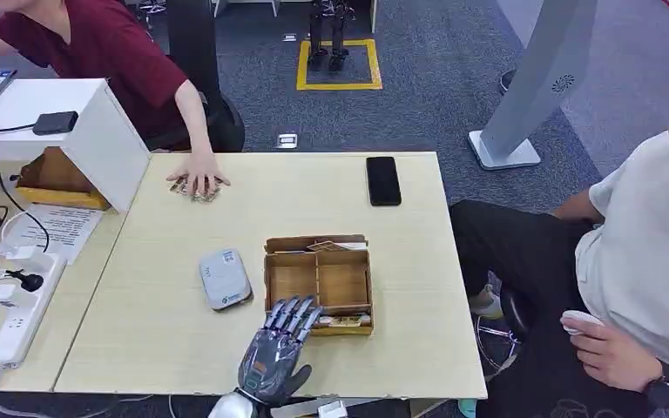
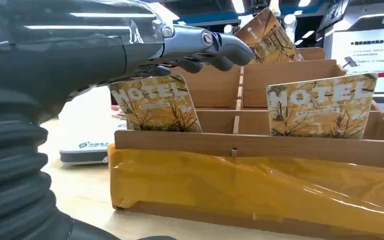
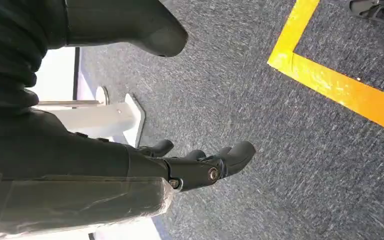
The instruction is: Pass the card to the sensor for recognition and then transmit it.
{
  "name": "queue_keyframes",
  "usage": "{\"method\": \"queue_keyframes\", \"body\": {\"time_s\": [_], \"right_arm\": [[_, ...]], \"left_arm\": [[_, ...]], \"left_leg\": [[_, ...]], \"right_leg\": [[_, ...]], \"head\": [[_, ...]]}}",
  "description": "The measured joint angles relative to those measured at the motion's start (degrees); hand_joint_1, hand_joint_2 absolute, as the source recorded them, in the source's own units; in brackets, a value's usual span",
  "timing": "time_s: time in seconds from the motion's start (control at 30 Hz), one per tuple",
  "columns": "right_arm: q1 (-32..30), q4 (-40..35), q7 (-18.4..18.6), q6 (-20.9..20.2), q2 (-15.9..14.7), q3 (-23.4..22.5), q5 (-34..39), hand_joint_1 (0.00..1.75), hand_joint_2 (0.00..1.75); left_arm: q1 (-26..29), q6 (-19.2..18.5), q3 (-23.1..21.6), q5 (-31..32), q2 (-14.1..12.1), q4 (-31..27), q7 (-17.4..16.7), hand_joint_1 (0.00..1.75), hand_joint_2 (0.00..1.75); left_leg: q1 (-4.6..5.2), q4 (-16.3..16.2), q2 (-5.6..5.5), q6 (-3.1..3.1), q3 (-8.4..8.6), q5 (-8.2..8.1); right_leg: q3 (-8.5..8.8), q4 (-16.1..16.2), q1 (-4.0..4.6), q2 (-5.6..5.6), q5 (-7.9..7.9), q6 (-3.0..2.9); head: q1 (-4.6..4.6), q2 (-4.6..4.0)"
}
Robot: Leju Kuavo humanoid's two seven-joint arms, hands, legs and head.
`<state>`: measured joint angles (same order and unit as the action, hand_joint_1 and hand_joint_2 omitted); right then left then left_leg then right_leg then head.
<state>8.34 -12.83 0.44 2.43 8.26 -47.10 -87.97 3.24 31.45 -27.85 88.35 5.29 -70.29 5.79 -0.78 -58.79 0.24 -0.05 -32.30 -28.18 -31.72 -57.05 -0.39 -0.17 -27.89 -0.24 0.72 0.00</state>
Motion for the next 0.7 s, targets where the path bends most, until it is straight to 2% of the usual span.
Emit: {"method": "queue_keyframes", "body": {"time_s": [0.43, 0.7], "right_arm": [[-0.1, 0.0, -0.2, 0.1, 0.0, 0.0, 0.2, 0.0, 1.75], [-0.2, 0.0, -0.3, 0.1, 0.1, 0.0, 0.2, 0.0, 1.75]], "left_arm": [[-0.4, -0.4, 6.1, 0.0, 1.9, -3.6, 1.1, 0.0, 1.75], [-0.3, -0.5, 7.3, 0.0, 2.4, -4.2, 1.5, 0.0, 1.75]], "left_leg": [[0.0, 0.0, 0.0, 0.0, 0.0, 0.0], [0.0, 0.0, -0.01, 0.0, 0.0, 0.0]], "right_leg": [[0.01, 0.0, 0.0, 0.0, 0.0, 0.0], [0.01, 0.0, 0.0, 0.0, 0.0, 0.0]], "head": [[0.0, 0.0], [0.0, 0.0]]}}
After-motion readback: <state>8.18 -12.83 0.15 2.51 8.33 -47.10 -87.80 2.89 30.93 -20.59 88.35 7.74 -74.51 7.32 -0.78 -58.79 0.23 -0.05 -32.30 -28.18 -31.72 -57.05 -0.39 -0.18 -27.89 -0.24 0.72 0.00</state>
